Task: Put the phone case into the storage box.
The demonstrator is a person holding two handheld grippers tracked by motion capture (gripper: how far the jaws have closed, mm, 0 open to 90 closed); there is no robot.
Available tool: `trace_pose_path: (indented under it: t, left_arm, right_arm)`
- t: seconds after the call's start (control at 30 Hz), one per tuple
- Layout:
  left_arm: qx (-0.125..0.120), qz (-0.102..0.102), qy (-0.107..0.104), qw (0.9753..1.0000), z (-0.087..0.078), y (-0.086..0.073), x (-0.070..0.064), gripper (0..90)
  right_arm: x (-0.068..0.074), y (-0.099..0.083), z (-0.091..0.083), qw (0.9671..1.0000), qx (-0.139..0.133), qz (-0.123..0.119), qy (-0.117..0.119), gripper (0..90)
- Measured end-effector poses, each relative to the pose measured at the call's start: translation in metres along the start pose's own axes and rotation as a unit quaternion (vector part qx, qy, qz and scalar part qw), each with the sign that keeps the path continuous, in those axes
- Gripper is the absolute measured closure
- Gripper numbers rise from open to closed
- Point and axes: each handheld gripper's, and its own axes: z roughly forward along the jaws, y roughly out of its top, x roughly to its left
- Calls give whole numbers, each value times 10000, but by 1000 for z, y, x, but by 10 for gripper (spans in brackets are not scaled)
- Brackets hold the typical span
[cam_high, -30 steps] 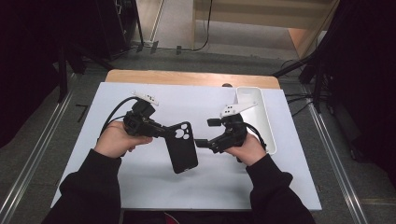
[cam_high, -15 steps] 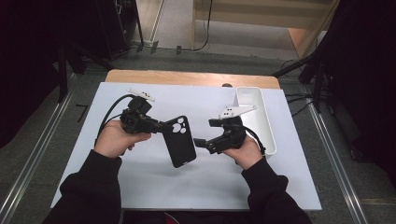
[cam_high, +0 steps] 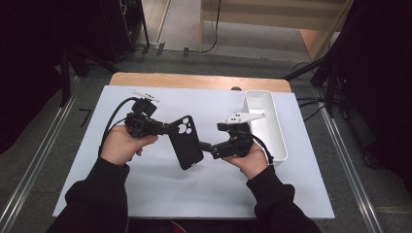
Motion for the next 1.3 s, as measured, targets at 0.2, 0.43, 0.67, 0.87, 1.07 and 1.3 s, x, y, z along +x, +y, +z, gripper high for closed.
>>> trace_pose_path:
  t: [0.2,0.43,0.67,0.87,1.07,1.3]
  left_arm:
    - [-84,-112,244,9996,2,1,-1,789]
    - [-120,-329,352,9988,6,3,-2,789]
    - [-137,-459,409,9980,8,4,-1,789]
    - [-127,-529,421,9976,11,8,-1,789]
    - [-137,-561,457,9973,16,14,-2,789]
    - [-75,-563,439,9974,25,21,-7,788]
  right_arm:
    - [4,-1,3,9998,-62,-4,-172,0]
    - [8,-1,5,9993,-216,5,-301,0]
    - [15,-1,9,9985,-233,-90,-488,0]
    - [17,1,12,9983,-262,-43,-509,0]
    - [18,4,15,9981,-211,-49,-571,0]
    - [19,9,19,9969,-290,-94,-723,0]
